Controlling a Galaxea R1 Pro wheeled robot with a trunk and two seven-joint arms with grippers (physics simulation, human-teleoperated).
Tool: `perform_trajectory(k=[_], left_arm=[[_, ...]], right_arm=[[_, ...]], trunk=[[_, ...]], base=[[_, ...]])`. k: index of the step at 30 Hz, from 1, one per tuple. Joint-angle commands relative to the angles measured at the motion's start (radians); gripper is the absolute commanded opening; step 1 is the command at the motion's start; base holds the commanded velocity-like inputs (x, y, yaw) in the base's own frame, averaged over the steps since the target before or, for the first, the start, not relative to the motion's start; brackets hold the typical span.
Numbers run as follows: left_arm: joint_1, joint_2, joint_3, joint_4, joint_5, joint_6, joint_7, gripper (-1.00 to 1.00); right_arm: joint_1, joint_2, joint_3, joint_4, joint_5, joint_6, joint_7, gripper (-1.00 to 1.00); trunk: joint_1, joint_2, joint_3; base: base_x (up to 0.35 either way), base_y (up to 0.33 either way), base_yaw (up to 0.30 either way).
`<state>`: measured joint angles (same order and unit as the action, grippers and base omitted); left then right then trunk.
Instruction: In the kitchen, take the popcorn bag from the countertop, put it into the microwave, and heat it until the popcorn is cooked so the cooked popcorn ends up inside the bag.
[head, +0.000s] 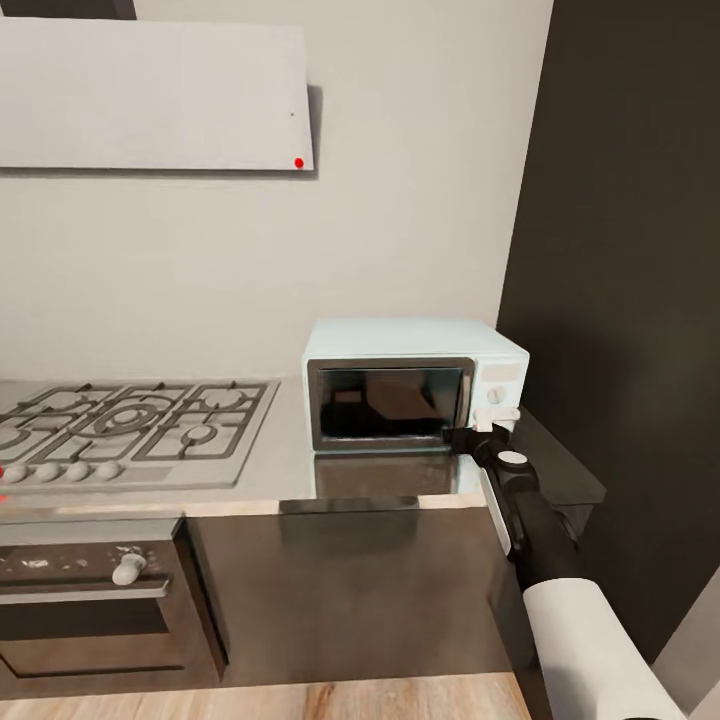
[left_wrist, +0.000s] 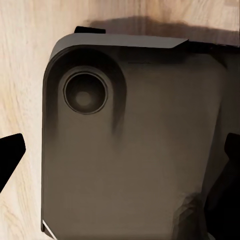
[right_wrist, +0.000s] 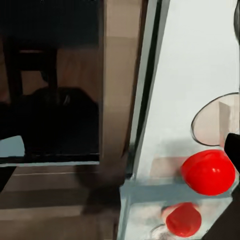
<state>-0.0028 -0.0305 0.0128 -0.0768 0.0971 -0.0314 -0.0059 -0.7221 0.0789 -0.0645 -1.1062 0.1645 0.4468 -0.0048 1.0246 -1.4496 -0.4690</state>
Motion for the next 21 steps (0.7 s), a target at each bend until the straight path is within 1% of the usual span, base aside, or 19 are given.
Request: perform_trajectory(k=[1,7,21], left_arm=[[0.000,0.000,0.001,0.000,0.010,-0.002,0.000,1.00],[0.000,0.000,0.001,0.000,0.010,-0.002,0.000,1.00],[0.000,0.000,0.001,0.000,0.010,-0.002,0.000,1.00]], right_arm=[[-0.001,0.001,-0.001,-0.001,0.009,0.006,0.002,1.00],[-0.001,0.001,-0.001,-0.001,0.009,0.006,0.002,1.00],[0.000,0.001,-0.001,-0.004,0.011,0.012,0.003,1.00]], trunk=[[0.000,0.000,-0.001],[0.000,0.000,-0.001],[0.000,0.000,-0.001]], base=[[0.235,0.000,0.000],[0.167,0.000,0.000],[0.007,0.000,0.000]])
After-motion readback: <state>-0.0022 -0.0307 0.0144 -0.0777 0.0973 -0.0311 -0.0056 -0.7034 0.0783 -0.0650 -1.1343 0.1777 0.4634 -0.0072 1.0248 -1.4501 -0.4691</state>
